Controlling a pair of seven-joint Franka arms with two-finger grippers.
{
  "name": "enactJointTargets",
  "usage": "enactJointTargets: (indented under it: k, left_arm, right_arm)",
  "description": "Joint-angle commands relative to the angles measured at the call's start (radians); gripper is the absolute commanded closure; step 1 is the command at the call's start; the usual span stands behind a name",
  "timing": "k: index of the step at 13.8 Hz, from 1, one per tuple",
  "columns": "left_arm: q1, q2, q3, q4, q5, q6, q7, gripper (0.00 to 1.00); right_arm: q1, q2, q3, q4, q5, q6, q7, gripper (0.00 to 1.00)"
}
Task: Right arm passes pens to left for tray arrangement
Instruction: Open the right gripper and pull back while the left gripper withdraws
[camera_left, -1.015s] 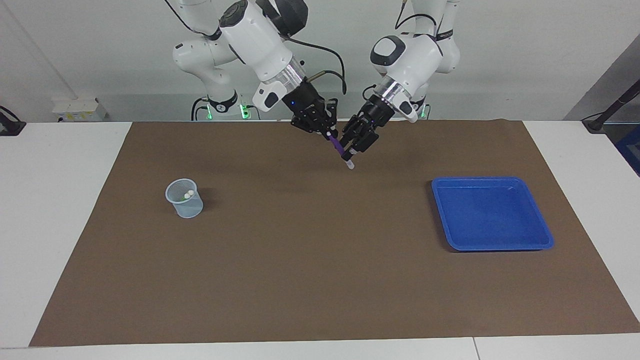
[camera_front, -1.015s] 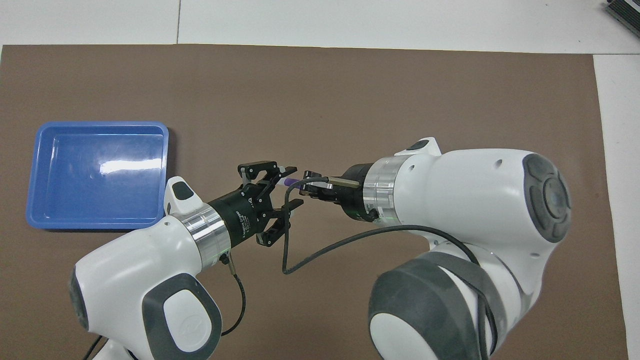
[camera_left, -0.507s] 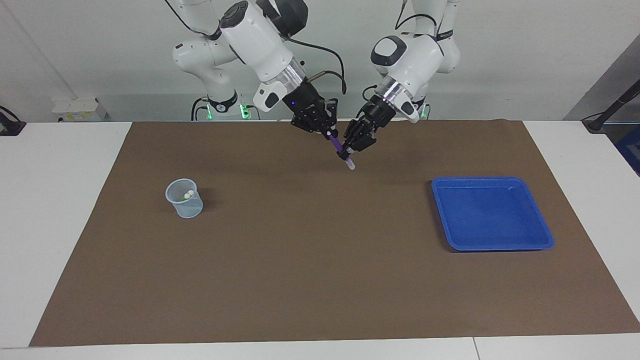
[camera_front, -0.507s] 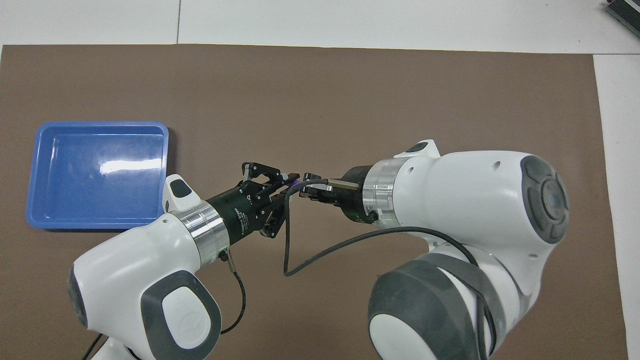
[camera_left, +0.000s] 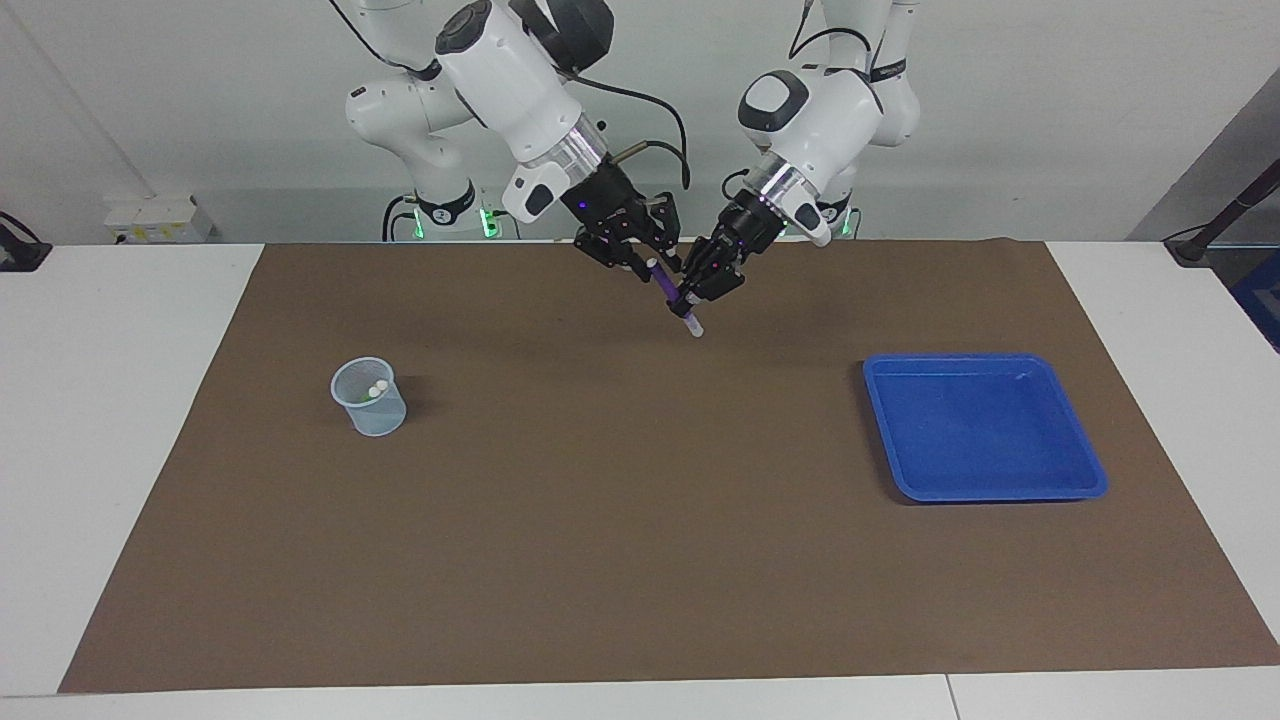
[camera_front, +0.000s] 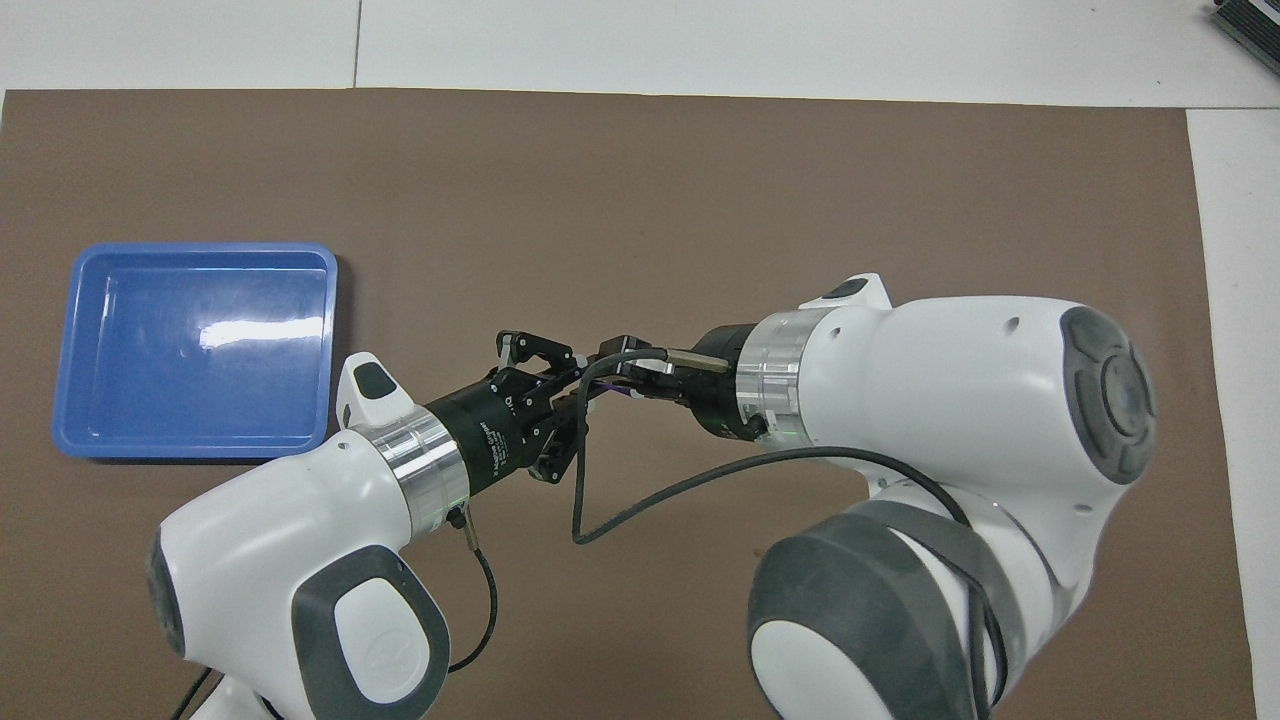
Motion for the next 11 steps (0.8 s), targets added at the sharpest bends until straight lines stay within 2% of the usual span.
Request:
enactJointTargets:
  k: [1, 4, 7, 10, 11]
  left_arm:
    - [-0.012, -0.001, 0.02, 0.006, -0.002, -0.051, 0.016, 1.0]
    - [0.071, -0.018, 0.024, 0.002, 0.077, -0.23, 0.178, 1.0]
    - [0.226, -0.015, 0.023, 0.087, 0.432, -0.578, 0.269, 1.0]
    - [0.296, -0.005, 0.024, 0.143, 0.571, -0.749, 0.489, 1.0]
    - [0.312, -0.006, 0.026, 0.144, 0.637, -0.781, 0.547, 1.0]
  right_arm:
    - [-0.067, -0.021, -0.001, 0.0, -0.002, -0.085, -0.015, 0.0]
    - [-0.133, -0.025, -0.003, 0.0, -0.167, -0.213, -0.164, 0.0]
    - [-0.225, -0.041, -0.003, -0.006, -0.319, -0.342, -0.389, 0.0]
    - [-0.336, -0.045, -0.003, -0.019, -0.363, -0.384, -0.519, 0.0]
    - [-0.353, -0.047, -0.003, -0.032, -0.423, -0.376, -0.567, 0.0]
